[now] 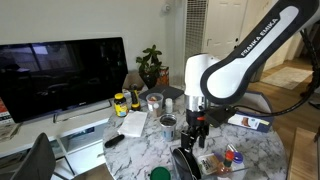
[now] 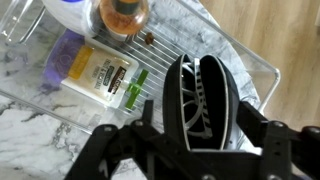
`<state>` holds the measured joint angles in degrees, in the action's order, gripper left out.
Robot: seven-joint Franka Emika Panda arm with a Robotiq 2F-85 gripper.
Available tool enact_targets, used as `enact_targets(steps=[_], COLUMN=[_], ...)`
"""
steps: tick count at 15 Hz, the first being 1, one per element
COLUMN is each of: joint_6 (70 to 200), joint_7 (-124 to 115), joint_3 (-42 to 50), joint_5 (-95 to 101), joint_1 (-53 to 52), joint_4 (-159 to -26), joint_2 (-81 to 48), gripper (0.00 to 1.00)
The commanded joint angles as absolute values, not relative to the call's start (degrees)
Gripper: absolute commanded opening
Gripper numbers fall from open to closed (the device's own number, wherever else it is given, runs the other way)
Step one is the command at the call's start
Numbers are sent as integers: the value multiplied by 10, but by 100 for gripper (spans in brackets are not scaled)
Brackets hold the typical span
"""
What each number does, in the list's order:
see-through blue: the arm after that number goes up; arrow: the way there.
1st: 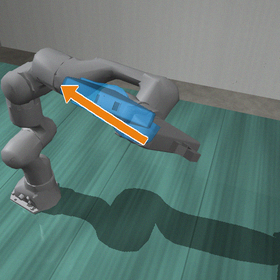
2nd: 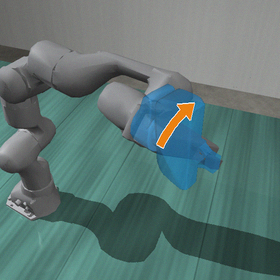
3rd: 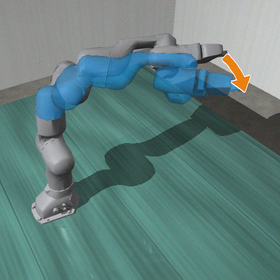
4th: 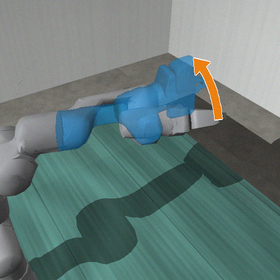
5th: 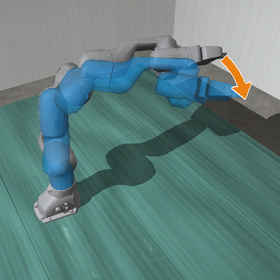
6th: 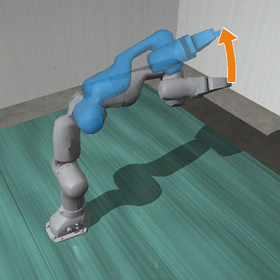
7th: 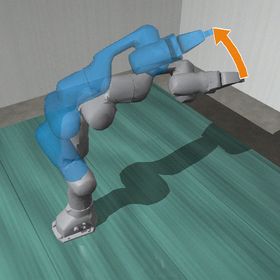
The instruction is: Move the case from the clear box to the middle of the table
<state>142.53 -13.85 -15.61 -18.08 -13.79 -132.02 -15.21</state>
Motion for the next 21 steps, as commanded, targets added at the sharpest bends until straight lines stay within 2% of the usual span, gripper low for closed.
enact_targets(steps=[1,2,3,5,9,10,12,17,19,21], joint_6=[1359,1346,1335,1320,1293,1289,1286,1278,1267,1266], joint_7=[-163,-166,-168,-167,-171,-173,-176,-202,-213,-215], joint_3=[-140,-137,-133,-127,-117,-116,-115,-106,-99,-96], joint_5=[-164,-167,-171,-183,-185,-186,-187,-186,-177,-174], joint_1=[-144,-143,-142,-135,-136,-136,-138,-141,-144,-144], joint_4=[-1252,-1240,-1231,-1221,-1182,-1174,-1158,-1149,-1164,-1181], joint_2=[-208,-219,-226,-236,-280,-289,-307,-309,-294,-277], gripper=[74,75,71,78,74,70,46,6,0,1])
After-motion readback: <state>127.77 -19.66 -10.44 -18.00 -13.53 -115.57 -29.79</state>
